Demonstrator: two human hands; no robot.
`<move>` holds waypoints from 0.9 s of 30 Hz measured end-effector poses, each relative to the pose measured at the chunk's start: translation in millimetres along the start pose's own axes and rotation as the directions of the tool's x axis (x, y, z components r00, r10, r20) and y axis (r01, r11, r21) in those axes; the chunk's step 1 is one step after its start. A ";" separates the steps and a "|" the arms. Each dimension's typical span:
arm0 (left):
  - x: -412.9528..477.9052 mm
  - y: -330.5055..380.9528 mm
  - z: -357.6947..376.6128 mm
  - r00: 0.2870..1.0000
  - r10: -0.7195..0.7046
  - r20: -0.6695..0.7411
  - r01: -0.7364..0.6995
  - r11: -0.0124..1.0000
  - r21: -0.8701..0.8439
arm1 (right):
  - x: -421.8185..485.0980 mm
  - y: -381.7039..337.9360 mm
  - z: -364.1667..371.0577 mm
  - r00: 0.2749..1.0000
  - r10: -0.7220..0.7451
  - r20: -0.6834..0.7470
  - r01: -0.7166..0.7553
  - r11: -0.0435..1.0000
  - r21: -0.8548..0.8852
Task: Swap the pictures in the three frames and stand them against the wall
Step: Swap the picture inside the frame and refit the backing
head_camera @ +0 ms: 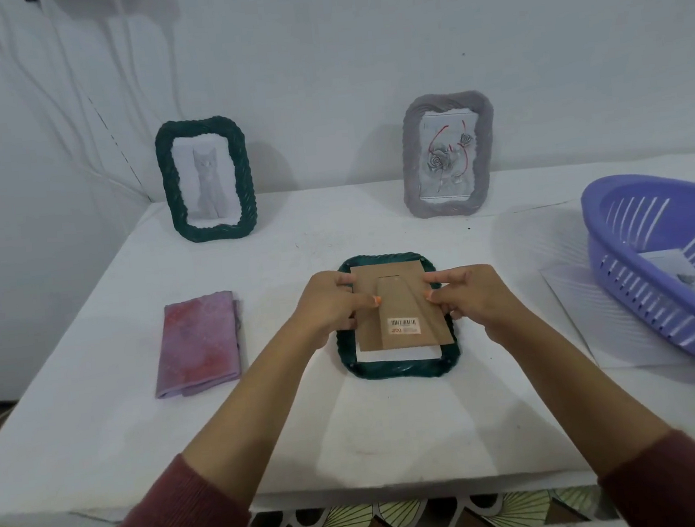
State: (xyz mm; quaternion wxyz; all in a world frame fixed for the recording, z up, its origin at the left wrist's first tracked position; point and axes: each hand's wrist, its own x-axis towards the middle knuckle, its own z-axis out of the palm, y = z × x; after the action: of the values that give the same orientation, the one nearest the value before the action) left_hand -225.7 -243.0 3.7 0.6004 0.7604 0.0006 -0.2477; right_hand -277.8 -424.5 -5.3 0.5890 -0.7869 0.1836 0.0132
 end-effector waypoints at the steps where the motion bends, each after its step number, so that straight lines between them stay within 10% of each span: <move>1: 1.2 0.9 0.3 1.000 -0.006 -0.003 0.006 1.000 0.015 | 0.4 0.0 0.0 1.000 0.003 -0.001 -0.003 1.000 -0.001; 27: 11.5 1.9 -0.7 1.000 -0.008 -0.022 0.010 0.994 0.111 | 9.1 -1.4 4.6 0.999 0.038 -0.010 -0.038 0.994 -0.100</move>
State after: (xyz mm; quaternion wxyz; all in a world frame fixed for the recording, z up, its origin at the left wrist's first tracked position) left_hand -214.8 -246.3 1.1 0.5560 0.7952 -0.0033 -0.2420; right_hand -268.0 -422.4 -7.5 0.5477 -0.8119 0.2000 0.0305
